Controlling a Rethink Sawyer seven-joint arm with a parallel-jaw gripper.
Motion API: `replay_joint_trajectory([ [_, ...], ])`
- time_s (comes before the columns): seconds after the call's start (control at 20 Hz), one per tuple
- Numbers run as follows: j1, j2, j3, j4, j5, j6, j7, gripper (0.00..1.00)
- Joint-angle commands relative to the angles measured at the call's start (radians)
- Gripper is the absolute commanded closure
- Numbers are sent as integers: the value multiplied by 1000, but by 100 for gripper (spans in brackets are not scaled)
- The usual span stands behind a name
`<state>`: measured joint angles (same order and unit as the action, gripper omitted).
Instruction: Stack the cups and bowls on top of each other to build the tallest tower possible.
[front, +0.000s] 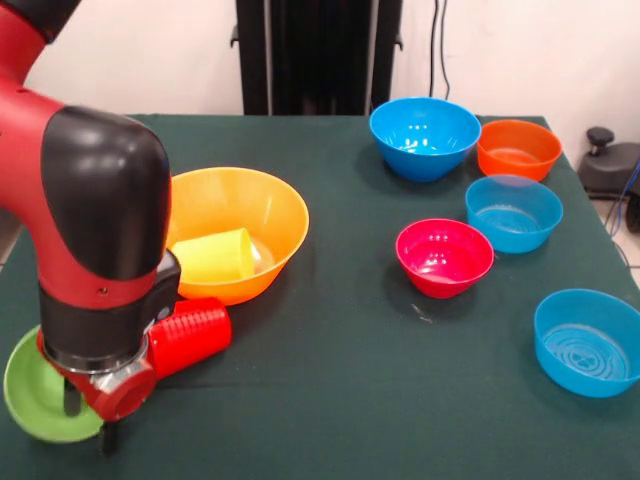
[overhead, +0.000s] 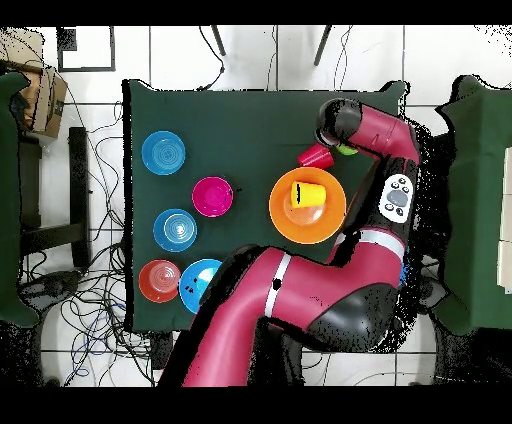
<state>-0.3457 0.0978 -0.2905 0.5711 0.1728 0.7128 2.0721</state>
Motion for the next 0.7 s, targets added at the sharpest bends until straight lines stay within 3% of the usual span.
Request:
replay_joint_trajectory([
  [0.05,1,73,47,-171,-17,86,-17,0],
  [0.5,-4,91,4,-281,18,190,-14,0],
  [0.55,8,55,18,-209,6,155,-17,0],
  [0.7,9,47,13,-215,9,173,-17,0],
])
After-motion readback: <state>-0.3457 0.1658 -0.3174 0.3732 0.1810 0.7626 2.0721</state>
